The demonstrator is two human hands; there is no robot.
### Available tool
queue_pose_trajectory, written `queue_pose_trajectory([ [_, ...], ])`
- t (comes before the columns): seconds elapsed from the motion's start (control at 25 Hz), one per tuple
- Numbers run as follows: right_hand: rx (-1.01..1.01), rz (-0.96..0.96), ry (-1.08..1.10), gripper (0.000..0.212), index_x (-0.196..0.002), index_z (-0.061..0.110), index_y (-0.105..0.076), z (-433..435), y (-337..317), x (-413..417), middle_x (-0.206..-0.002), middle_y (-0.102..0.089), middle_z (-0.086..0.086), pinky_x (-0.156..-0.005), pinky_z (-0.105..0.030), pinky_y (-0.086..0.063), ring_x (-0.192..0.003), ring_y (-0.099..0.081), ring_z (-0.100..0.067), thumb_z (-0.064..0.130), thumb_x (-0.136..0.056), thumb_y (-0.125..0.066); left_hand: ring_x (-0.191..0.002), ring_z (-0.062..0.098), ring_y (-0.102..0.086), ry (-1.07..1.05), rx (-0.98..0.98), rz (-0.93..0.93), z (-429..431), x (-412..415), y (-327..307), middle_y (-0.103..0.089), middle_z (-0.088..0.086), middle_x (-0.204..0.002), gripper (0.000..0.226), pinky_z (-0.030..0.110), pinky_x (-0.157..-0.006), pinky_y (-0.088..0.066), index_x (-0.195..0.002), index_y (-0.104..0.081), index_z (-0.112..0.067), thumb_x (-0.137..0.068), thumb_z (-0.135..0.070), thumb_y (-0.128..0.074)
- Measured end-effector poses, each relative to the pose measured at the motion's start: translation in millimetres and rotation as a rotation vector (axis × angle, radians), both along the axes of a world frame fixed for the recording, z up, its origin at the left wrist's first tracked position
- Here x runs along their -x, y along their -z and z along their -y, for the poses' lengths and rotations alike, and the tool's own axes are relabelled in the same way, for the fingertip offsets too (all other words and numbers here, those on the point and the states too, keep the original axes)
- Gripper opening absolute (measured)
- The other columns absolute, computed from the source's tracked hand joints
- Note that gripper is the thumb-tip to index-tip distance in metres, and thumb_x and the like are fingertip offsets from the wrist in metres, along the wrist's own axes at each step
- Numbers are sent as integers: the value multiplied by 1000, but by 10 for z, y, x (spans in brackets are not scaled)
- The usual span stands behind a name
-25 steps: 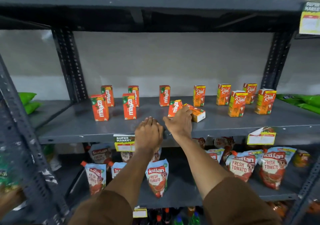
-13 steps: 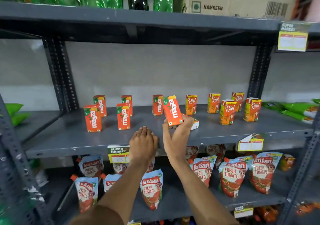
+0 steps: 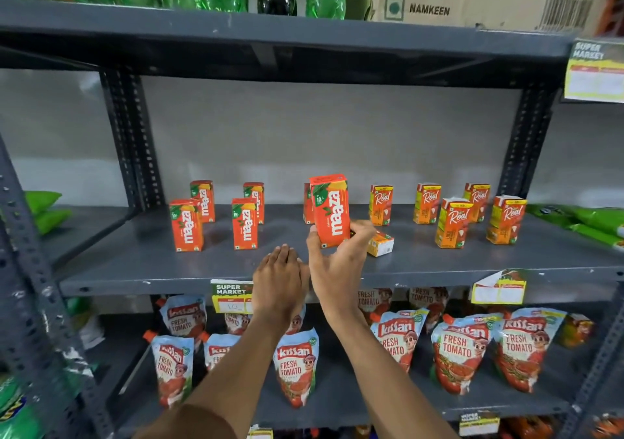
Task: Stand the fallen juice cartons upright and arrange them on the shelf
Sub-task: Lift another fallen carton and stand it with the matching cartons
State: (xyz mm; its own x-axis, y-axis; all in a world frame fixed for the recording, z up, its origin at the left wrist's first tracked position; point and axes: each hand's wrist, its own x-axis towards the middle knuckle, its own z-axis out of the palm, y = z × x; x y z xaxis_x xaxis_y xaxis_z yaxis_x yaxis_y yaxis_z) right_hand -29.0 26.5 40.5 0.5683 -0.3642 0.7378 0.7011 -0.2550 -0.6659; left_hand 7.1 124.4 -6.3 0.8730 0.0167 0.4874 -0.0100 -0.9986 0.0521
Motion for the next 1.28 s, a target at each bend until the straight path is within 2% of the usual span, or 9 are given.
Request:
queue_pose_trajectory([
  [0.16, 63, -73, 103, 53, -103, 39, -27, 71, -5, -152, -102, -56, 11, -74, -38, -60, -94, -64, -15, 41, -80, -75, -128, 23, -52, -9, 59, 47, 26, 28, -2, -59, 13, -135, 62, 36, -107, -39, -130, -57, -5, -95, -36, -17],
  [0.36, 159, -192, 156, 60, -119, 23, -42, 84, -12, -469, -106, -68, 1, -83, -43, -59, -92, -69, -17, 48, -77, -78, -127, 22, -53, 13, 68, 85, 41, 47, -23, -59, 12, -134, 63, 35, -107, -39, -127, -59, -7, -95, -35, -13],
  [0.56, 305, -376, 186, 55, -107, 21, -43, 114, -59, -765, -101, -69, -4, -82, -46, -58, -87, -69, -21, 41, -74, -83, -128, 21, -52, 12, 58, 109, 40, 36, -9, -59, 11, -135, 62, 34, -108, -38, -129, -59, -8, -96, -34, -13],
  [0.76, 394, -515, 149, 62, -111, 19, -44, 88, 53, -972, -111, -68, -7, -87, -50, -55, -102, -65, -28, 47, -71, -83, -127, 20, -53, 8, 23, 107, 30, 22, -19, -58, 10, -135, 65, 34, -107, -40, -131, -57, -9, -95, -36, -11],
  [0.88, 464, -573, 167, 66, -119, 16, -43, 80, 74, -1019, -118, -66, -10, -99, -52, -46, -111, -62, -32, 44, -73, -83, -128, 21, -52, 4, 15, 103, 25, 23, -27, -57, 10, -136, 64, 34, -107, -39, -131, -56, -8, -95, -35, -11],
  [1.04, 518, -662, 136, 83, -130, 11, -39, 113, 41, -956, -131, -56, -12, -105, -48, -42, -125, -54, -34, 44, -70, -86, -133, 21, -46, 22, 26, 81, 52, 52, -54, -50, 11, -143, 56, 34, -111, -34, -136, -50, -8, -99, -33, -16],
  [1.12, 501, -632, 94, 89, -131, 10, -36, 152, 55, -874, -131, -51, -13, -101, -43, -45, -125, -50, -32, 41, -66, -90, -130, 21, -50, 52, 64, 103, 55, 82, -57, -49, 11, -145, 56, 34, -108, -38, -137, -48, -8, -98, -33, -18],
  [1.2, 470, -464, 90, 82, -124, 12, -39, 262, 62, -763, -122, -51, -10, -93, -36, -49, -116, -53, -26, 38, -67, -90, -125, 20, -54, 127, 161, 209, 60, 114, -14, -50, 10, -144, 46, 32, -102, -43, -139, -44, -7, -98, -26, -37],
  [1.28, 499, -289, 217, 75, -121, 14, -42, 463, 12, -719, -119, -52, -7, -92, -33, -47, -112, -52, -22, 43, -69, -87, -123, 20, -52, 246, 261, 302, 118, 112, -3, -50, 9, -142, 49, 32, -101, -45, -141, -42, -8, -94, -19, -49],
])
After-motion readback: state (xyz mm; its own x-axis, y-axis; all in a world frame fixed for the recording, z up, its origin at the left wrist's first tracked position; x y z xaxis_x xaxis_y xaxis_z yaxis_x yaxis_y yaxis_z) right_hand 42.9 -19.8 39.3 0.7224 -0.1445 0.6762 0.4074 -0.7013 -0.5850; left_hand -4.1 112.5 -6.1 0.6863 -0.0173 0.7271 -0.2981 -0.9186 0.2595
